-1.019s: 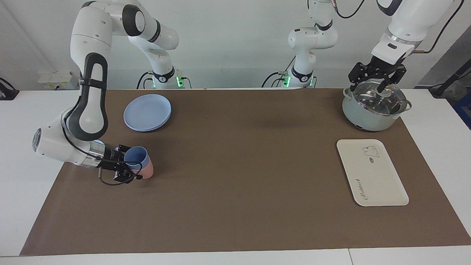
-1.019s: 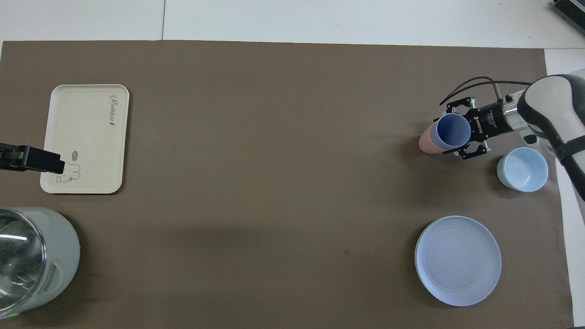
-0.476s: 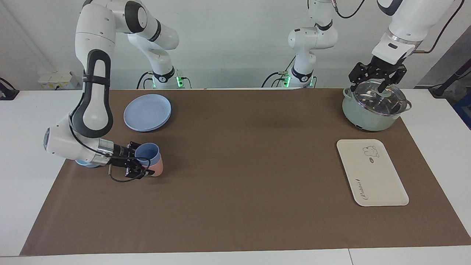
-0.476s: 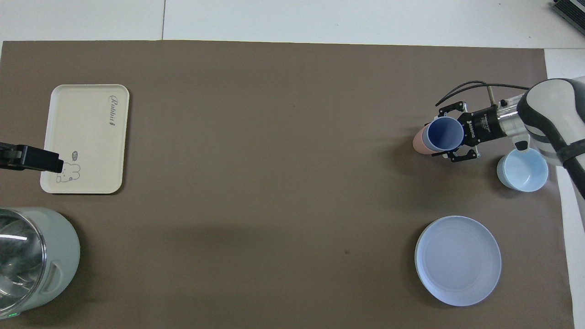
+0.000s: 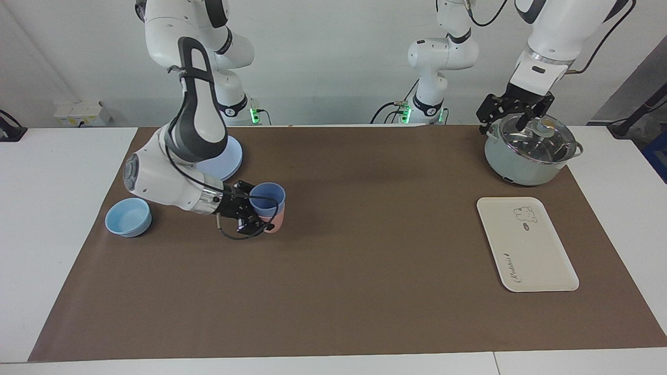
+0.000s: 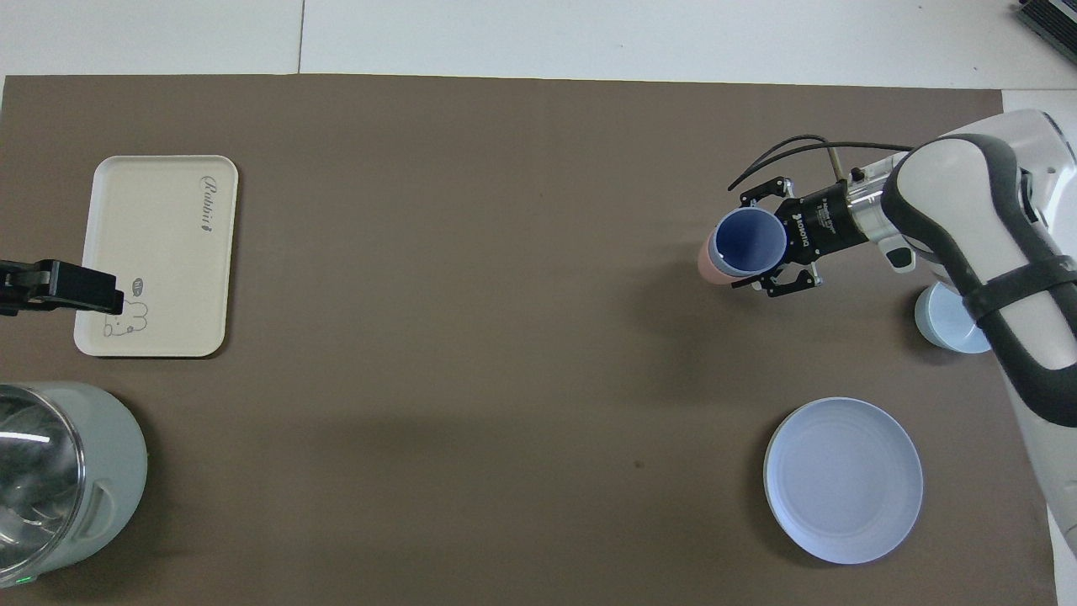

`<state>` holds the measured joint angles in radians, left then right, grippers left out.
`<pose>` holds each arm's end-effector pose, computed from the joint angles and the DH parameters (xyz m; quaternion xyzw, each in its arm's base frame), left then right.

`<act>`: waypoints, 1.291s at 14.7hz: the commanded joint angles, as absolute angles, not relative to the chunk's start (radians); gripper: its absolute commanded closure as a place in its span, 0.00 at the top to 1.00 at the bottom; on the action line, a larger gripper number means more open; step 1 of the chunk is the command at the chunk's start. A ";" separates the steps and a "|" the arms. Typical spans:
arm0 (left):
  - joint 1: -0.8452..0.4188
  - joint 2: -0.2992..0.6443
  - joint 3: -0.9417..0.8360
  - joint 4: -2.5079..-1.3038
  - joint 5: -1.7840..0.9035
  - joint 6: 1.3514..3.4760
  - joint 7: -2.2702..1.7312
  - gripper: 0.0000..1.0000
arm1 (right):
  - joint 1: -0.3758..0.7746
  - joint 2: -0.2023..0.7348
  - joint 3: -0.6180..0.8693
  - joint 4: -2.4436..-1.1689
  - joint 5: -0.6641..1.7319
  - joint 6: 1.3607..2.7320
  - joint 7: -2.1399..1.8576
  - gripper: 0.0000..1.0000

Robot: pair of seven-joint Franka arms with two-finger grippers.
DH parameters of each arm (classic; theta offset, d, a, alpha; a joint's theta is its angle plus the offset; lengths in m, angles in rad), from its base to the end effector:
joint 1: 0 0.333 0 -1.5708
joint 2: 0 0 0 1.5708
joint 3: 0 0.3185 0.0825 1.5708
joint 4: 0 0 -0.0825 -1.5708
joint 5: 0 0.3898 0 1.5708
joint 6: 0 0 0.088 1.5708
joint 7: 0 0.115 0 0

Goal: Place cup on tray
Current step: 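Carry the blue cup with the right gripper while the left gripper approaches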

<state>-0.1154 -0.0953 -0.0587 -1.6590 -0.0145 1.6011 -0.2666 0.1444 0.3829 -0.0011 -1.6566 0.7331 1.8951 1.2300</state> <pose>0.5247 -0.0955 0.6315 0.9987 0.0464 0.0172 0.0084 0.6460 0.1480 0.3872 -0.7255 0.5999 0.2615 0.2128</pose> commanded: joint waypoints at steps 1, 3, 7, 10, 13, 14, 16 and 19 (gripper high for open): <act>-0.248 -0.152 -0.049 -1.777 -0.061 1.785 -0.562 1.00 | 0.237 0.331 -0.009 -1.689 0.738 1.971 1.346 0.00; -0.369 -0.178 -0.049 -1.866 -0.072 1.955 -0.800 1.00 | 0.314 0.316 -0.011 -1.684 0.733 2.000 1.406 0.00; -0.532 -0.132 -0.049 -1.913 -0.074 2.152 -1.000 1.00 | 0.419 0.316 -0.011 -1.681 0.669 2.086 1.485 0.00; -0.583 -0.123 -0.049 -1.930 -0.074 2.183 -1.019 1.00 | 0.431 0.316 -0.009 -1.681 0.638 2.102 1.502 0.00; -0.591 -0.123 -0.049 -1.979 -0.074 2.235 -1.011 1.00 | 0.431 0.316 -0.008 -1.681 0.637 2.109 1.502 0.00; -0.589 -0.109 -0.049 -1.979 -0.074 2.261 -1.017 0.99 | 0.431 0.316 -0.008 -1.681 0.637 2.115 1.502 0.00; -0.578 -0.071 -0.049 -1.974 -0.101 2.333 -1.025 0.98 | 0.431 0.316 -0.008 -1.681 0.637 2.117 1.500 0.00; -0.577 -0.031 -0.048 -1.968 -0.130 2.393 -1.048 0.98 | 0.431 0.316 -0.008 -1.681 0.637 2.117 1.499 0.00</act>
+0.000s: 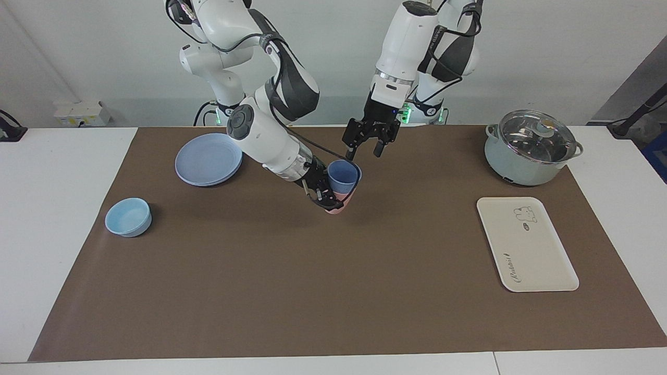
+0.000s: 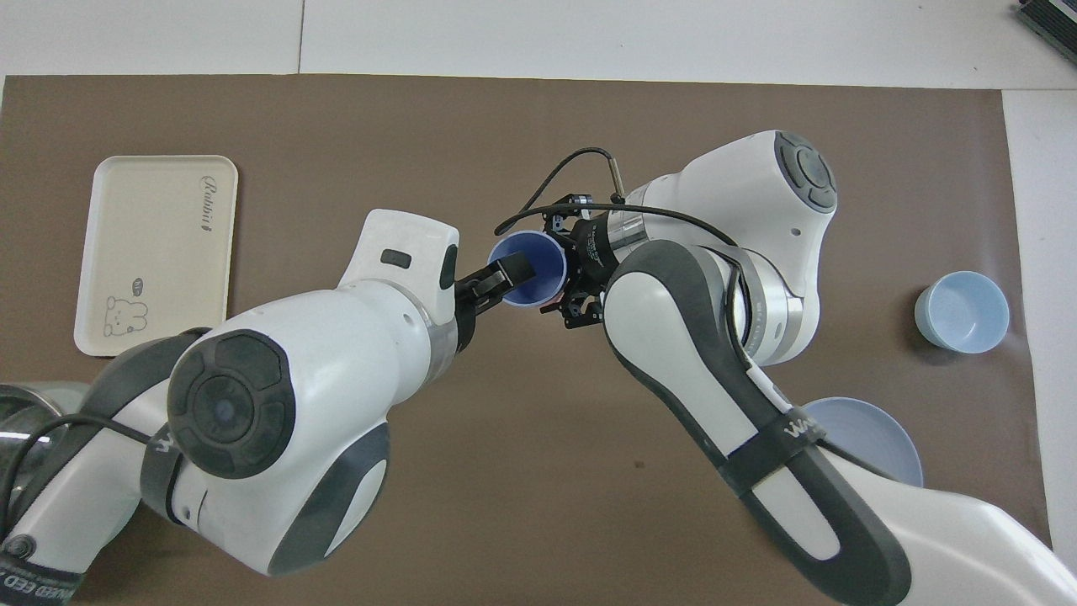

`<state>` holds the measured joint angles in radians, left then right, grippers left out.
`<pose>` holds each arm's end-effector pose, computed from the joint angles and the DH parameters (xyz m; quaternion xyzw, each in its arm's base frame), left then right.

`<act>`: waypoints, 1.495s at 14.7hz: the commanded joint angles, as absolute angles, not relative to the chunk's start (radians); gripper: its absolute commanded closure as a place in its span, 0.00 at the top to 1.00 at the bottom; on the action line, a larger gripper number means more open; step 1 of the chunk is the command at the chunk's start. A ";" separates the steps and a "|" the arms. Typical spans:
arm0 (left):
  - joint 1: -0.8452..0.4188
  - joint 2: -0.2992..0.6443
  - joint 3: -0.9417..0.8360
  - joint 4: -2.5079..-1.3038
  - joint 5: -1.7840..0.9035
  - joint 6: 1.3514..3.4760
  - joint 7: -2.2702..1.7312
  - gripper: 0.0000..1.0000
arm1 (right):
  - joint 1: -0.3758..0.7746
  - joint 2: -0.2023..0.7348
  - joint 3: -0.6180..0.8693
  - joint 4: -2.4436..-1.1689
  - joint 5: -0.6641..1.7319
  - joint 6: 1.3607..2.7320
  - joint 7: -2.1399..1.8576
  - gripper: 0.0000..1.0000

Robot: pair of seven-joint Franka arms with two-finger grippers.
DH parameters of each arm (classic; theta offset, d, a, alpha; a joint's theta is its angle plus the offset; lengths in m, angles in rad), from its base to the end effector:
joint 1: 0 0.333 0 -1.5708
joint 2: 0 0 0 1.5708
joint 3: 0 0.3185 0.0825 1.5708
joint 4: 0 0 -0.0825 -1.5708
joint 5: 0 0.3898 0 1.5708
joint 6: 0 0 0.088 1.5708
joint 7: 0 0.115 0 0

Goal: Place cup on tray
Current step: 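Grasp the blue cup with the left gripper while the right gripper releases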

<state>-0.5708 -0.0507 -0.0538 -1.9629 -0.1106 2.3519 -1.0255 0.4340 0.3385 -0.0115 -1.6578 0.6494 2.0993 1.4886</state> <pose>0.4769 -0.3471 0.5360 0.9492 0.2226 0.1144 0.1908 0.6032 0.3085 0.4250 -0.7415 0.6071 0.2017 0.2025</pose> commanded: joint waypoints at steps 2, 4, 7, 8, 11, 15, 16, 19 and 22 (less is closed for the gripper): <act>-0.575 -0.003 -0.048 -1.964 -0.130 2.424 -1.049 0.95 | 0.431 0.316 -0.008 -1.681 0.637 2.117 1.500 0.00; -0.572 0.006 -0.046 -1.962 -0.129 2.421 -1.048 0.88 | 0.431 0.316 -0.008 -1.681 0.637 2.118 1.500 0.00; -0.574 0.011 -0.046 -1.956 -0.129 2.419 -1.051 0.68 | 0.431 0.316 -0.008 -1.681 0.637 2.118 1.499 0.00; -0.578 0.014 -0.046 -1.954 -0.129 2.408 -1.054 0.61 | 0.431 0.316 -0.008 -1.681 0.637 2.118 1.499 0.00; -0.589 0.014 -0.046 -1.936 -0.127 2.384 -1.072 0.45 | 0.431 0.316 -0.008 -1.681 0.637 2.129 1.497 0.00; -0.591 0.021 -0.046 -1.907 -0.127 2.368 -1.075 0.30 | 0.431 0.318 -0.008 -1.681 0.634 2.152 1.500 0.00; -0.591 0.028 -0.046 -1.901 -0.126 2.365 -1.081 0.26 | 0.430 0.318 -0.008 -1.681 0.634 2.154 1.499 0.00; -0.591 0.029 -0.048 -1.893 -0.120 2.365 -1.103 0.20 | 0.428 0.319 -0.009 -1.681 0.632 2.154 1.497 0.00; -0.591 0.037 -0.048 -1.890 -0.118 2.365 -1.106 0.00 | 0.426 0.321 -0.011 -1.681 0.632 2.154 1.497 0.00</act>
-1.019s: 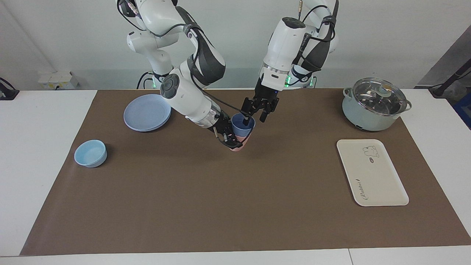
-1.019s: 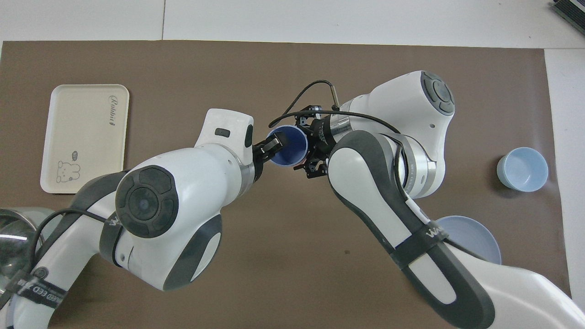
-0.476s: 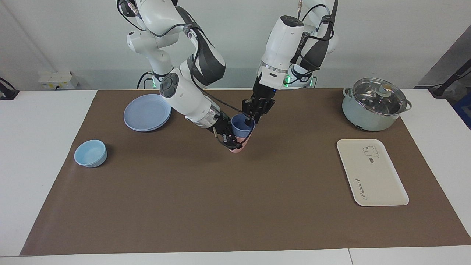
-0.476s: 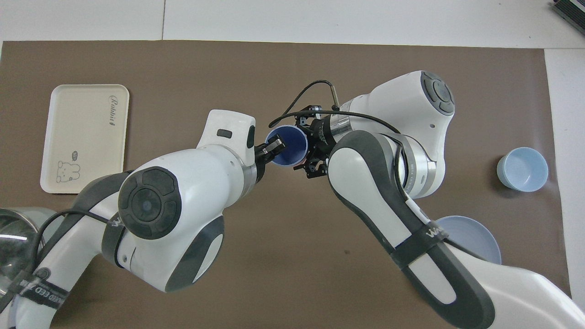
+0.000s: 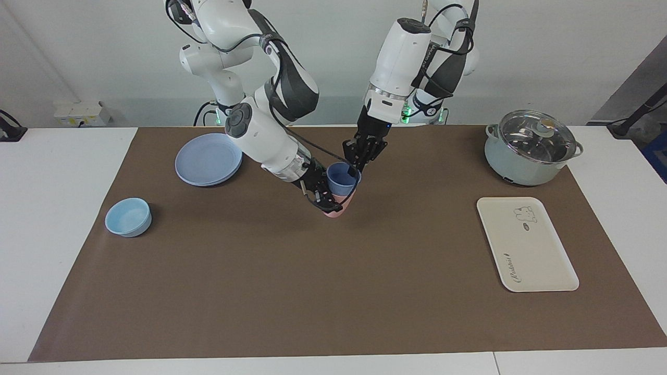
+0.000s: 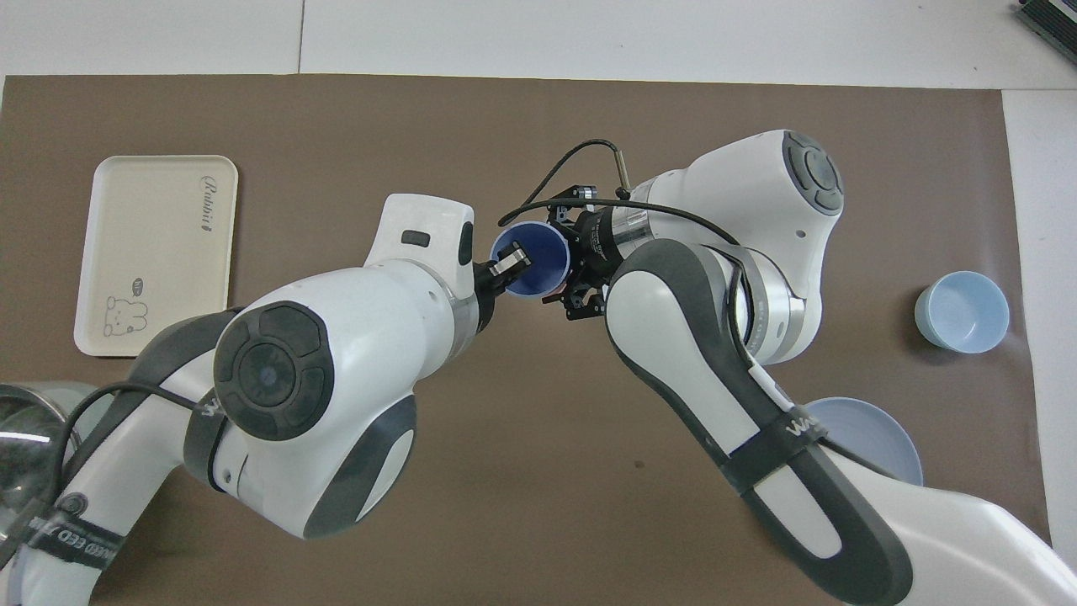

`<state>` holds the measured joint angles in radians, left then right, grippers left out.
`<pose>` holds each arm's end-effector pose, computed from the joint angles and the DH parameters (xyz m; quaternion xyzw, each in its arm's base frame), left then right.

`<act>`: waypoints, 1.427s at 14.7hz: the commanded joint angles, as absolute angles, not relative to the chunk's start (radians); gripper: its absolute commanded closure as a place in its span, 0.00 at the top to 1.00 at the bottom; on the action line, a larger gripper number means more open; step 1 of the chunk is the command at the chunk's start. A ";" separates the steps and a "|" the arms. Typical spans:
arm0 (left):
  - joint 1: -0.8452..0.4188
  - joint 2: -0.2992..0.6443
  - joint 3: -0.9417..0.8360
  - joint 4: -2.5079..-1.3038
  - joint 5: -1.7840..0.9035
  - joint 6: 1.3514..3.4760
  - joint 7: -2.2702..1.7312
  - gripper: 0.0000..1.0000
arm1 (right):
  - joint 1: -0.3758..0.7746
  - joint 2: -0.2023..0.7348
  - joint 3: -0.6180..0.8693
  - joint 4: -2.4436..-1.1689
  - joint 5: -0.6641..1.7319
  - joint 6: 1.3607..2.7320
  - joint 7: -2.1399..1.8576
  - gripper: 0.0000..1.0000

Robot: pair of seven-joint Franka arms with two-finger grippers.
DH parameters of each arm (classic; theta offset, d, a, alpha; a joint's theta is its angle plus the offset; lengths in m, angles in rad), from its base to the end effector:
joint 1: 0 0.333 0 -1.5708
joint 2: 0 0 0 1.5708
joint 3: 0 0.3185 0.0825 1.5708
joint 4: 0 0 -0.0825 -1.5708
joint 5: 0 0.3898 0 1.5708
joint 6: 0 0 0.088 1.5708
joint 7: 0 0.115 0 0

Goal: Place cup on tray
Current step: 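Carry the blue cup over the tray while the right gripper returns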

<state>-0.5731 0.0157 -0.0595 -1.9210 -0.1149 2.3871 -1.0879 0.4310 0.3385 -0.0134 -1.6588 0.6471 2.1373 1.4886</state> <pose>0.4913 -0.3621 0.5226 0.9408 0.2509 0.1089 0.2004 0.6089 0.3041 0.4273 -0.7370 0.6128 0.1877 0.2150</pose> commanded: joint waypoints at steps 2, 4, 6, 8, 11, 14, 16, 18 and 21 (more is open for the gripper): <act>-0.591 0.038 -0.048 -1.870 -0.112 2.350 -1.108 0.00 | 0.426 0.321 -0.011 -1.681 0.632 2.155 1.497 0.00; -0.591 0.055 -0.048 -1.807 -0.110 2.269 -1.137 0.00 | 0.426 0.321 -0.011 -1.681 0.632 2.155 1.497 0.00; -0.589 0.054 -0.048 -1.754 -0.109 2.195 -1.149 0.00 | 0.425 0.321 -0.011 -1.681 0.632 2.164 1.496 0.00; -0.589 0.019 -0.051 -1.732 -0.110 2.119 -1.150 0.00 | 0.419 0.322 -0.009 -1.681 0.634 2.190 1.502 0.00; -0.581 -0.020 -0.051 -1.634 -0.110 1.930 -1.144 0.00 | 0.371 0.322 -0.012 -1.690 0.637 2.189 1.479 0.00; -0.562 -0.046 -0.029 -1.611 -0.109 1.810 -1.086 0.00 | 0.263 0.322 -0.008 -1.706 0.670 2.169 1.444 0.00; -0.503 -0.063 -0.023 -1.614 -0.110 1.778 -1.011 0.00 | 0.184 0.316 -0.009 -1.742 0.770 2.164 1.398 0.00; -0.407 -0.077 -0.021 -1.646 -0.110 1.772 -0.883 0.00 | 0.096 0.307 -0.009 -1.798 0.819 2.157 1.358 0.00; -0.215 -0.098 -0.021 -1.712 -0.127 1.790 -0.630 0.00 | -0.015 0.305 -0.011 -1.828 0.856 2.125 1.351 0.00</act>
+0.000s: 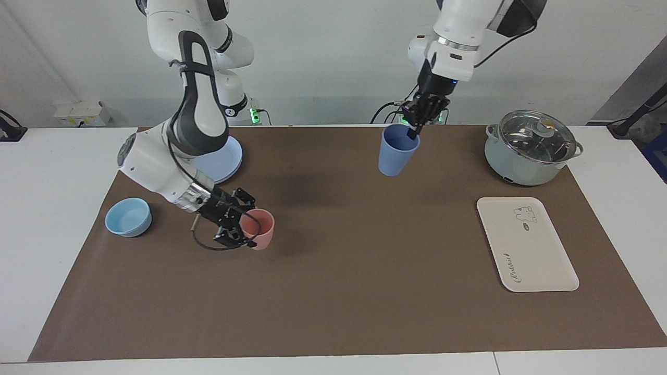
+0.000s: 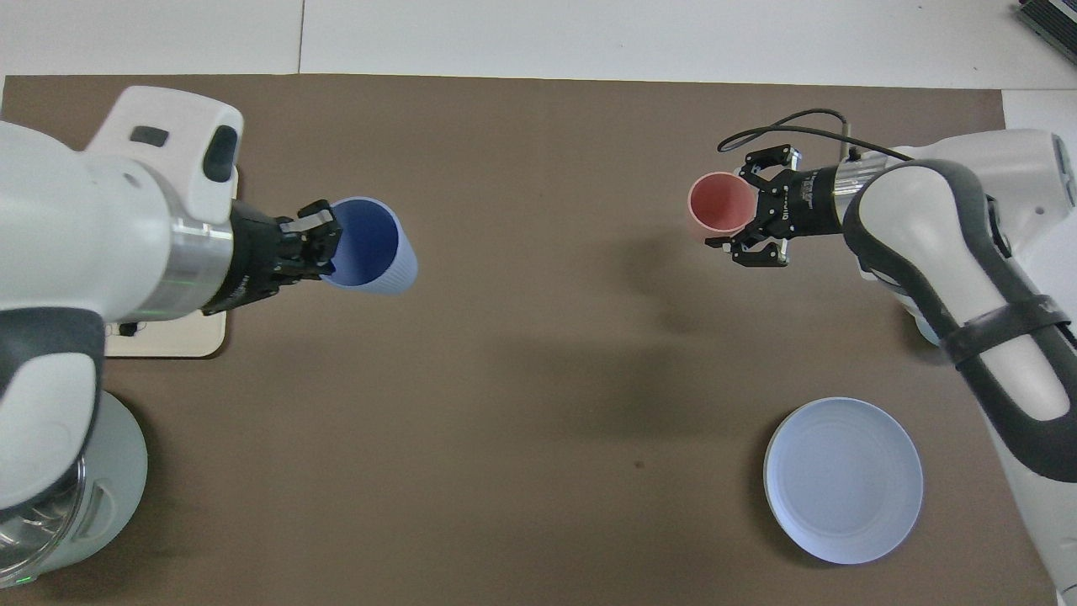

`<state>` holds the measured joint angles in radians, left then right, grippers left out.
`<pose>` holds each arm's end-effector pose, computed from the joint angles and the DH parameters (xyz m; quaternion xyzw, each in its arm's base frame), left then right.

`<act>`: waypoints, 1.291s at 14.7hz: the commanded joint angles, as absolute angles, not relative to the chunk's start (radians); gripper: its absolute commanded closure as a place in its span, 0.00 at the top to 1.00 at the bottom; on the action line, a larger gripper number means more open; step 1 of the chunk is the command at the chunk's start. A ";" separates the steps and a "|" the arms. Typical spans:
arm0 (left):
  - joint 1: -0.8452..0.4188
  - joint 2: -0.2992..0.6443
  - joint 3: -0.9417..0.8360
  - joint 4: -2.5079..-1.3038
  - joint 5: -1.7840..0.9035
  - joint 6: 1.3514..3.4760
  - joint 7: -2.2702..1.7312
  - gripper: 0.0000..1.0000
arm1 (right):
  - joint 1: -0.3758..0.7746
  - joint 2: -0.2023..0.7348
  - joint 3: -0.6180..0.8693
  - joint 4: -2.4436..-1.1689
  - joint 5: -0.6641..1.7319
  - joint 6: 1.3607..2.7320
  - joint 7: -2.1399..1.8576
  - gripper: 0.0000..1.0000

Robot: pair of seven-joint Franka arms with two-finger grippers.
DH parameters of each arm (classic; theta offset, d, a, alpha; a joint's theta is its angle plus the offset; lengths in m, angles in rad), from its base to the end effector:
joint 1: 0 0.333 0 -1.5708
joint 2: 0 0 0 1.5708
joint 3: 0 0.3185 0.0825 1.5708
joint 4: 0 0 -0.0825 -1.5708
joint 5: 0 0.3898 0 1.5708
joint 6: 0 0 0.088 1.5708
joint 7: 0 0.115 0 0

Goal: Place cup on tray
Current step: 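Carry the blue cup over the tray while the right gripper returns, then lower the blue cup onto the cream tray with the left gripper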

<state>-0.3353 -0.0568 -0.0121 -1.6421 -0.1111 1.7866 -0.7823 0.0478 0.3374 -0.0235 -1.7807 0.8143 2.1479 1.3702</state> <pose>0.5272 -0.2021 0.6380 0.9687 0.2205 0.0554 0.1000 0.6572 0.0524 0.3742 -0.5880 0.7377 0.2019 0.2633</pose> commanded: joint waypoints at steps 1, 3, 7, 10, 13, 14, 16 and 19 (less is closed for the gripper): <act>-0.143 -0.113 -0.021 -1.753 -0.147 1.817 -0.535 0.00 | -0.043 0.305 -0.011 -1.853 0.857 2.122 1.342 0.00; 0.016 -0.129 -0.020 -1.840 -0.204 1.929 -0.352 0.00 | -0.099 0.305 -0.009 -1.881 0.859 2.114 1.260 0.00; 0.233 -0.028 -0.020 -1.897 -0.288 2.072 0.028 0.00 | -0.196 0.331 -0.009 -1.893 0.882 2.065 1.149 0.00; 0.298 0.112 -0.020 -1.908 -0.359 2.239 0.256 0.00 | -0.236 0.363 -0.009 -1.891 0.885 2.051 1.066 0.00; 0.288 0.120 -0.021 -1.986 -0.373 2.313 0.274 0.00 | -0.242 0.376 -0.009 -1.893 0.911 2.026 1.017 0.00; 0.290 0.127 -0.021 -1.997 -0.402 2.318 0.310 0.00 | -0.239 0.371 -0.011 -1.896 0.919 2.025 1.022 0.00; 0.290 0.141 -0.020 -2.009 -0.463 2.324 0.379 0.00 | -0.230 0.353 -0.012 -1.923 0.919 2.043 0.996 0.76; 0.287 0.155 -0.020 -2.006 -0.463 2.339 0.439 0.00 | -0.233 0.344 -0.012 -1.934 0.919 2.046 0.986 0.85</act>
<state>0.2938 0.1603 -0.0241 -1.9879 -0.4394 2.3055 0.3840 -0.2262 0.3756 -0.0164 -1.8960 0.8843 2.0385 1.0278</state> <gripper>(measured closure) 0.960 0.159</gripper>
